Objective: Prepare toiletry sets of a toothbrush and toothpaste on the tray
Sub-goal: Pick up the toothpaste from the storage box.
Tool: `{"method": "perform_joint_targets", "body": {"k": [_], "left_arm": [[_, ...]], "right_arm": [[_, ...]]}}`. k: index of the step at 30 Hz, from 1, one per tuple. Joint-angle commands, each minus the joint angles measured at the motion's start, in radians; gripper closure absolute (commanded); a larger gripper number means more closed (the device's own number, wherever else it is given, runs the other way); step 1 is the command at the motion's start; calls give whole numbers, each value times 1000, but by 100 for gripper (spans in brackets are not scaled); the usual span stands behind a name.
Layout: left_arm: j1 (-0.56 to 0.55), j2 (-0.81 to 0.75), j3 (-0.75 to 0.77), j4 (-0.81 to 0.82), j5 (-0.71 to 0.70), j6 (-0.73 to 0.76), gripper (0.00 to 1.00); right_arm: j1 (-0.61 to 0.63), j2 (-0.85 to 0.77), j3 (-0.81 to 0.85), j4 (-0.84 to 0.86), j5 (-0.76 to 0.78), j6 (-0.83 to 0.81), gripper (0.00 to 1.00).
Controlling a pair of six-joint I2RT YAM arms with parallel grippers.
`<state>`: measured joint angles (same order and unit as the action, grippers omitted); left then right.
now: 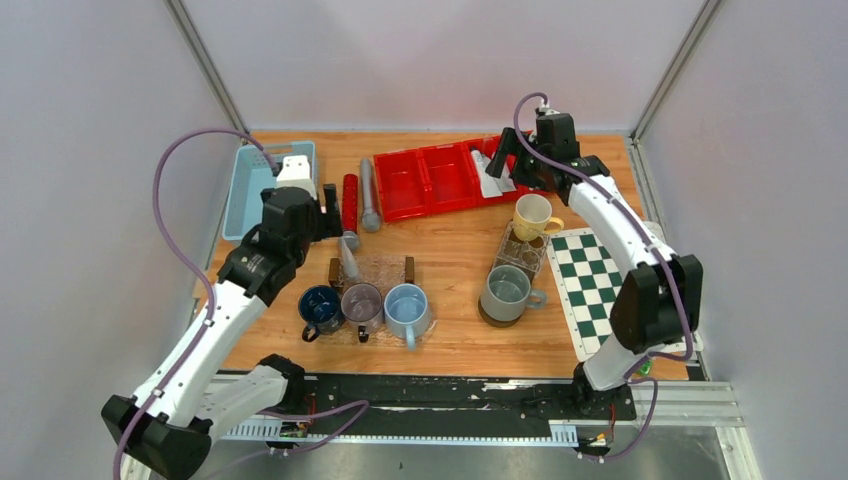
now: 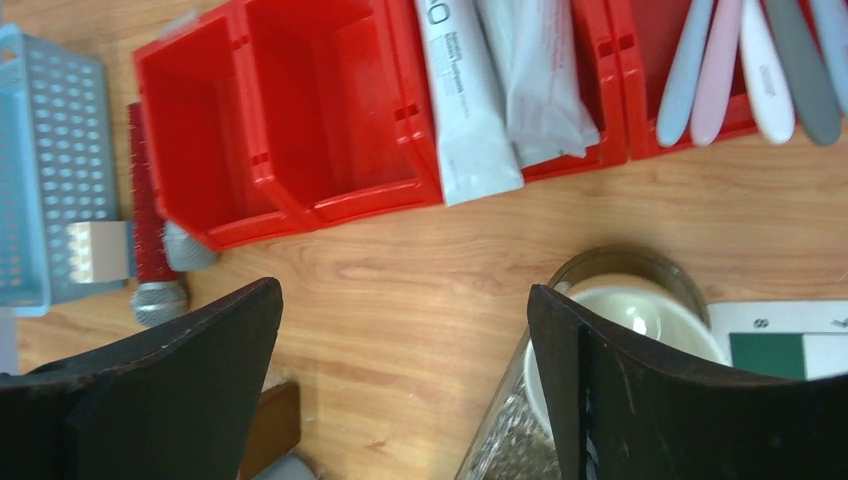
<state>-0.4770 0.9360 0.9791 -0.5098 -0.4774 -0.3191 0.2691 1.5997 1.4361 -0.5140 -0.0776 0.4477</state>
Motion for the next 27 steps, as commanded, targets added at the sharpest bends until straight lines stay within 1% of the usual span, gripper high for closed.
{"method": "perform_joint_targets", "body": {"k": [1, 2, 4, 6, 9, 15, 18, 21, 27], "left_arm": [[122, 25, 68, -12, 192, 51, 12], [159, 33, 76, -10, 224, 64, 11], [193, 39, 80, 1, 236, 91, 10], [202, 37, 72, 18, 222, 118, 9], [205, 16, 25, 62, 215, 149, 8], [206, -21, -47, 113, 214, 185, 7], [207, -32, -62, 126, 207, 201, 6], [207, -52, -76, 144, 207, 210, 6], [207, -75, -95, 159, 198, 222, 6]], "right_arm": [[-20, 114, 129, -37, 41, -101, 7], [-21, 141, 152, -36, 48, -128, 9], [-22, 198, 199, -35, 73, -199, 13], [-22, 254, 238, -26, 123, -276, 21], [-21, 317, 276, 3, 146, -391, 32], [-10, 387, 260, 93, 162, -586, 38], [-2, 404, 240, 137, 179, -637, 40], [8, 416, 220, 177, 164, -681, 42], [30, 465, 229, 200, 186, -747, 47]]}}
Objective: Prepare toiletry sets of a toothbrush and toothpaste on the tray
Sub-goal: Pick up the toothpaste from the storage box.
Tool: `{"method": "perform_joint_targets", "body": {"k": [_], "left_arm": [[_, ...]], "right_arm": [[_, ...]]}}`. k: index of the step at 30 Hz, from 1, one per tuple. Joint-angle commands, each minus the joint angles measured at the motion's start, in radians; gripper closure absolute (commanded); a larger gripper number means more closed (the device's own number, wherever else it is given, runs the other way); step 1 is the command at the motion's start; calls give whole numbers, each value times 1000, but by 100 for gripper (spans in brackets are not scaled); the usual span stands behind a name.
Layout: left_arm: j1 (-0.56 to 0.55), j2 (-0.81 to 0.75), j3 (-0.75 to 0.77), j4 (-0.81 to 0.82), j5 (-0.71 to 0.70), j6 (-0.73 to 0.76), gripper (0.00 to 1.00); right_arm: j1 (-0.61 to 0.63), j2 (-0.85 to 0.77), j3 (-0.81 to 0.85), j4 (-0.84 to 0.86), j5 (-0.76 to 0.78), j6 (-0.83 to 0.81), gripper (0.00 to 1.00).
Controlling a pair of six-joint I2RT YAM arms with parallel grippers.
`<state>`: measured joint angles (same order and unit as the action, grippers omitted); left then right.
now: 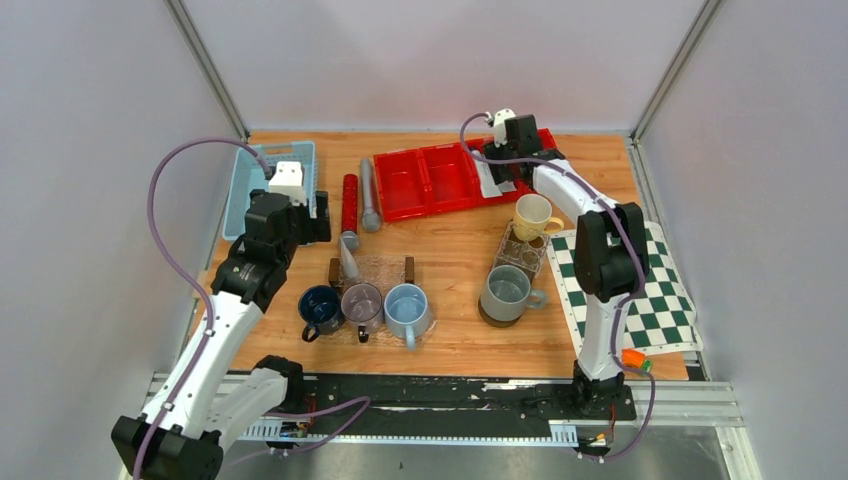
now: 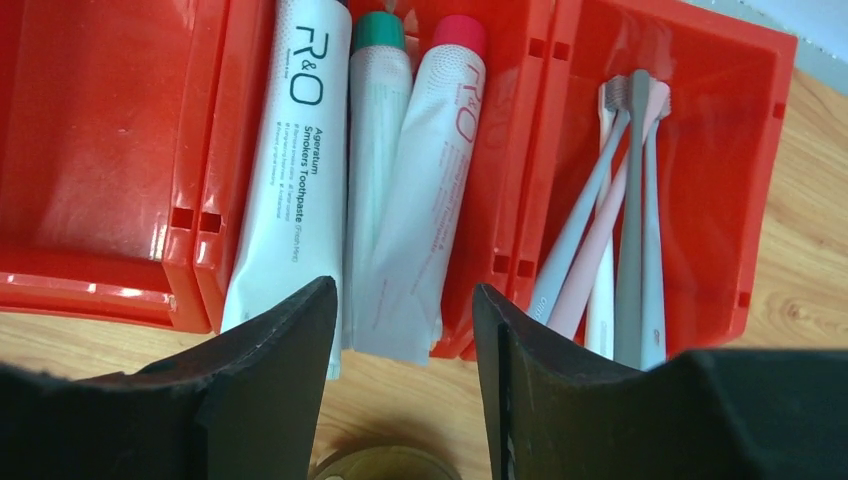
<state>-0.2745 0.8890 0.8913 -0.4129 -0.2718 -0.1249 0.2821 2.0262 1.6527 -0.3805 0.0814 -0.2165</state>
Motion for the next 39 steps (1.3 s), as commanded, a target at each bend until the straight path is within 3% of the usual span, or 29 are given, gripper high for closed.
{"method": "perform_joint_targets", "body": {"k": [1, 7, 18, 33, 39], "left_arm": [[4, -32, -9, 64, -7, 28, 5], [4, -51, -20, 81, -2, 32, 5], [5, -79, -42, 128, 42, 59, 4], [-1, -106, -49, 209, 240, 122, 7], [-103, -96, 0, 198, 223, 192, 10]], "right_arm": [[20, 48, 16, 66, 38, -92, 48], [30, 88, 14, 67, 89, -132, 55], [34, 63, 22, 75, 136, -133, 99], [33, -125, 110, -148, 116, 131, 100], [34, -212, 141, -259, 53, 298, 100]]}}
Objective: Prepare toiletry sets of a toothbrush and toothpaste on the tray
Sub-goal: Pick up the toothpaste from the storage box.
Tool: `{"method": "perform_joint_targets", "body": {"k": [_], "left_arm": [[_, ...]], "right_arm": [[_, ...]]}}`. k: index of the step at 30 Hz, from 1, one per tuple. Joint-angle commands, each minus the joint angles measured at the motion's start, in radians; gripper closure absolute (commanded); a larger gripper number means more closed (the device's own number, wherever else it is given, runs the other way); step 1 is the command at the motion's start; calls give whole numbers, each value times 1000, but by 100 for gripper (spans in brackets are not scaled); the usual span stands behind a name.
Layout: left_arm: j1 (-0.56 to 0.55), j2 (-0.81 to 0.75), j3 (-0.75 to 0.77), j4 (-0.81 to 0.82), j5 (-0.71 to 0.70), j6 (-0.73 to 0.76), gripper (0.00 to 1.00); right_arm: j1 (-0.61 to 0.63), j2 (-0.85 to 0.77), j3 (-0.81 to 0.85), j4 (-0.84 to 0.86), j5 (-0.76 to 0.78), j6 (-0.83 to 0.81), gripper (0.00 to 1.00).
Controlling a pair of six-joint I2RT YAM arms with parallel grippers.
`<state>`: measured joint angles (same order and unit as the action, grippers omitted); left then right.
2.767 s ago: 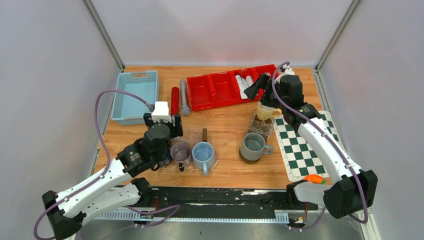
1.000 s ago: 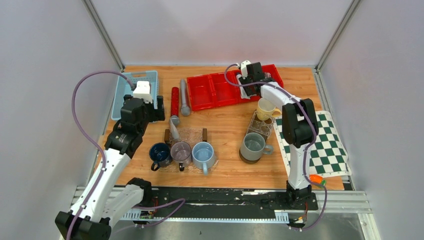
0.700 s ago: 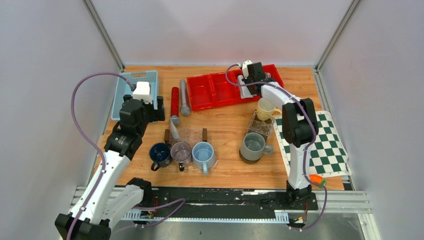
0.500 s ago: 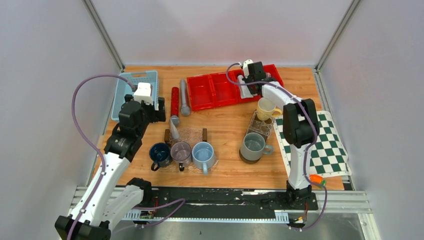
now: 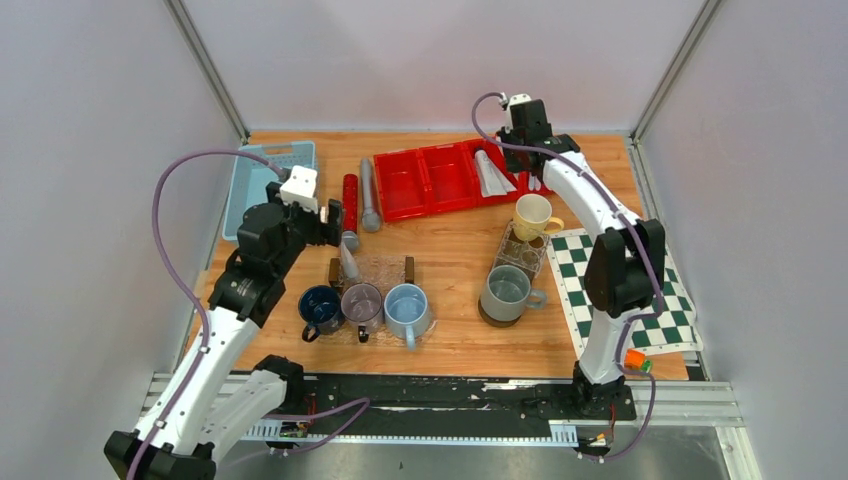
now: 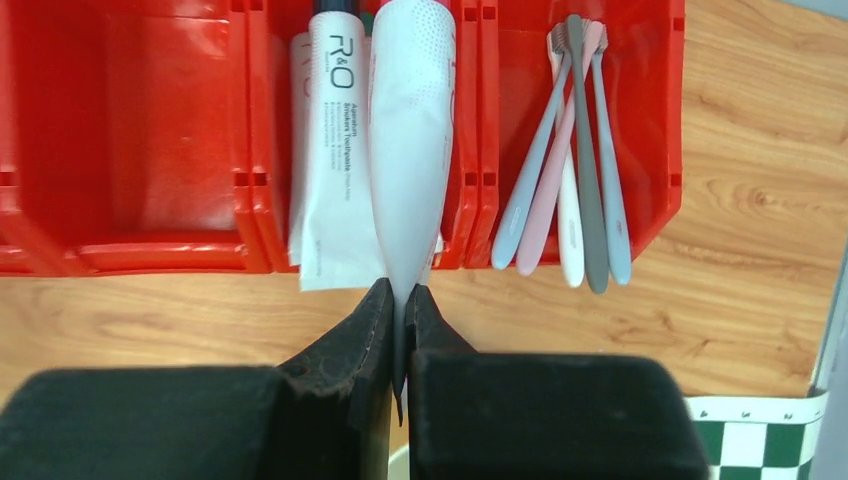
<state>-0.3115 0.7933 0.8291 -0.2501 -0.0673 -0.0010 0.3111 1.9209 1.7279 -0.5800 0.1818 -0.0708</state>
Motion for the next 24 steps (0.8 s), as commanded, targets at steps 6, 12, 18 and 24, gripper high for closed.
{"method": "perform_joint_targets", "body": {"k": [6, 12, 18, 24], "left_arm": [[-248, 12, 83, 67, -13, 171, 13], [-394, 39, 72, 145, -36, 266, 15], [-494, 92, 34, 281, -30, 357, 16], [-569, 158, -32, 490, 16, 487, 16]], "right_arm": [[4, -207, 56, -119, -153, 320, 100], [4, -285, 25, -153, -289, 475, 100], [5, -350, -28, -158, -352, 620, 100], [4, -404, -88, -159, -440, 765, 100]]}}
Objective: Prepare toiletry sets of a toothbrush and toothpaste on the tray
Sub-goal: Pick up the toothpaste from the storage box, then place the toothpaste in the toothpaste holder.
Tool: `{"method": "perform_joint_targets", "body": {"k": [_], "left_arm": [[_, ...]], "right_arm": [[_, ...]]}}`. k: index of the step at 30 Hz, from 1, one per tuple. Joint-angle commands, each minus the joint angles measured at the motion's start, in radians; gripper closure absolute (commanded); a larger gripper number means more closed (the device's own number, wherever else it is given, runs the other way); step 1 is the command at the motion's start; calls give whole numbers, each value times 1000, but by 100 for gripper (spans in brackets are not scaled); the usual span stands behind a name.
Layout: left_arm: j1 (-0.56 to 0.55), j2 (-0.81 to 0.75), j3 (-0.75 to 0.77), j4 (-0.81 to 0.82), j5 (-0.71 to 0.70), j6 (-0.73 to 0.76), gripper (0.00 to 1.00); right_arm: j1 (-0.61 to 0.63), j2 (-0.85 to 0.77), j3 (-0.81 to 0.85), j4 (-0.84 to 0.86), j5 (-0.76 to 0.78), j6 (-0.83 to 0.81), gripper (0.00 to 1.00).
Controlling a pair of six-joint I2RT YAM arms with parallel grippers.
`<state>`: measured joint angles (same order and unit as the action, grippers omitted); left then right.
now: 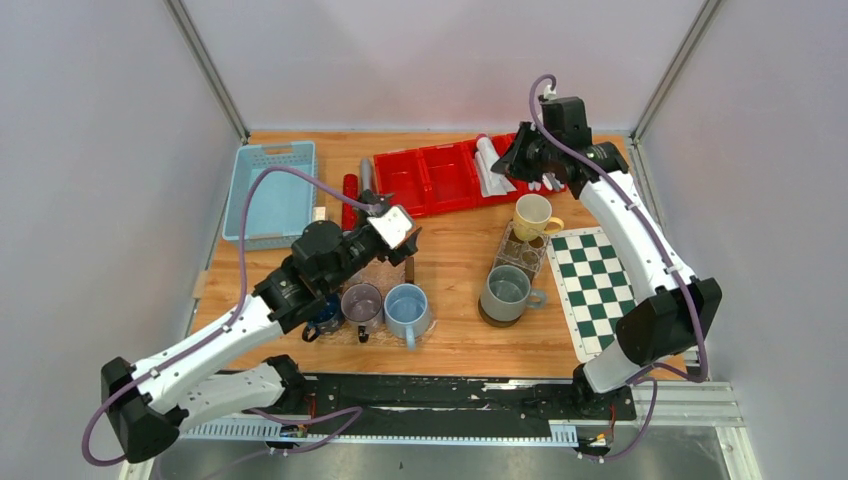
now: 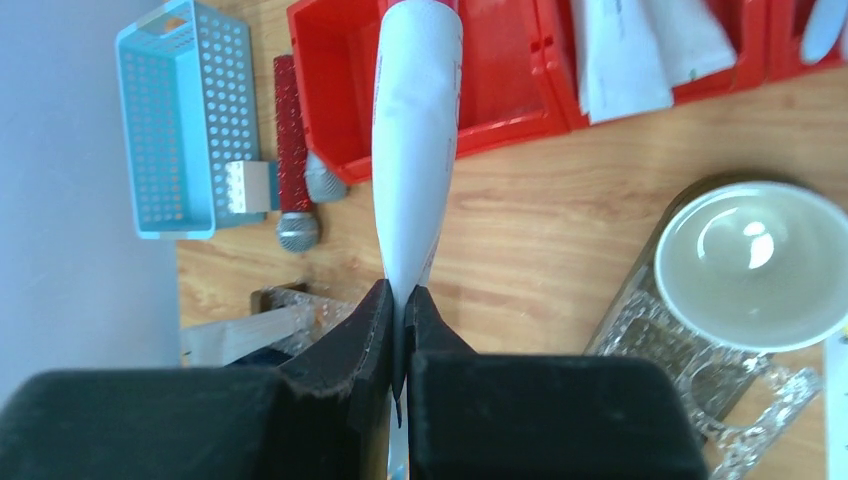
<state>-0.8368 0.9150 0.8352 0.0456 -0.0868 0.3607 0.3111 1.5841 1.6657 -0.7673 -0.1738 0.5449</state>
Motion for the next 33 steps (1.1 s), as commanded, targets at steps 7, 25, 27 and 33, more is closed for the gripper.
{"method": "perform_joint_targets", "body": {"k": [7, 25, 27, 33], "left_arm": [[-97, 148, -79, 422, 131, 240, 14], [-137, 421, -66, 755, 212, 293, 36], [-138, 445, -59, 777, 204, 289, 38], [-140, 511, -42, 845, 135, 295, 45]], "right_arm": [[4, -121, -105, 49, -179, 311, 100], [31, -230, -279, 119, -258, 510, 100], [37, -235, -286, 121, -260, 519, 100], [63, -238, -300, 127, -259, 534, 100]]}}
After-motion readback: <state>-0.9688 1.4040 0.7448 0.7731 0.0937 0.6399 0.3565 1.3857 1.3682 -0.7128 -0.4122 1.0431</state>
